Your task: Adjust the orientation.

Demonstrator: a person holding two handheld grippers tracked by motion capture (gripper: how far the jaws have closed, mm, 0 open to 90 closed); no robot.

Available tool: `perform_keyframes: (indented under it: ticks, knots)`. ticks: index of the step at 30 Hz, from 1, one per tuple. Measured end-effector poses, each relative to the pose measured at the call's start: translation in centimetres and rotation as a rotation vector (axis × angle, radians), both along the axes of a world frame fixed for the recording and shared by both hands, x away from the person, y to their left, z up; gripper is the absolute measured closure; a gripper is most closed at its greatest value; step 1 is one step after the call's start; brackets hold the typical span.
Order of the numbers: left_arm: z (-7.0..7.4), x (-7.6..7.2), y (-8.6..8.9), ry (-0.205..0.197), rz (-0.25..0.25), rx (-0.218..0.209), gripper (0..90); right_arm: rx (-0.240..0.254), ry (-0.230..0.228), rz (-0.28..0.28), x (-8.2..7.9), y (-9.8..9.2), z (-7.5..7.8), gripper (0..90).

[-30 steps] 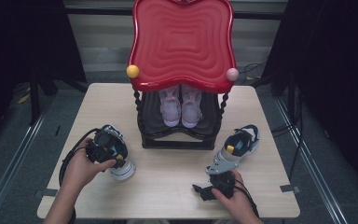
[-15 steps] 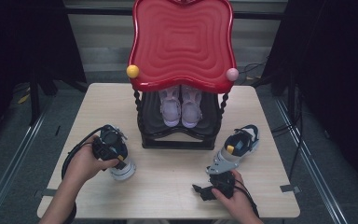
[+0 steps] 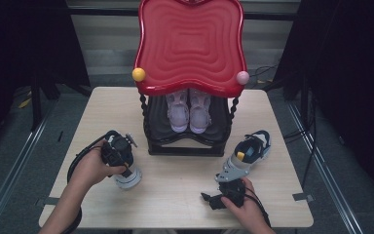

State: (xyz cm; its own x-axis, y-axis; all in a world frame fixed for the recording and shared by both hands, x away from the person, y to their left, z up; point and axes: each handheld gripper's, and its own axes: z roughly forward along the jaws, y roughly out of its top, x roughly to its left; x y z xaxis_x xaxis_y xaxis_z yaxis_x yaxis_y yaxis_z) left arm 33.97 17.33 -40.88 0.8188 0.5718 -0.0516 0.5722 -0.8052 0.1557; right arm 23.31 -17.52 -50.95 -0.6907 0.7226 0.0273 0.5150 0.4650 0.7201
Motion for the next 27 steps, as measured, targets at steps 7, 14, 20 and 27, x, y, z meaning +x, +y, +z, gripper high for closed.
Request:
perform_keyframes:
  ticks: [7, 14, 20, 27]
  knots:
    - [-0.7, 0.31, -0.39, 0.011, -0.036, 0.034, 58.0, 0.0, 0.0, 0.0, 0.0, 0.0, 0.0, 13.2]
    - [-0.85, 0.27, -0.68, 0.023, -0.052, 0.026, 64.6, 0.0, 0.0, 0.0, 0.0, 0.0, 0.0, 13.2]
    - [-0.93, 0.19, -0.77, 0.038, -0.064, 0.018, 68.5, 0.0, 0.0, 0.0, 0.0, 0.0, 0.0, 13.2]
    - [-0.99, -0.07, -1.04, 0.02, -0.072, 0.016, 72.0, 0.0, -0.002, 0.001, 0.01, 0.0, -0.01, 13.2]
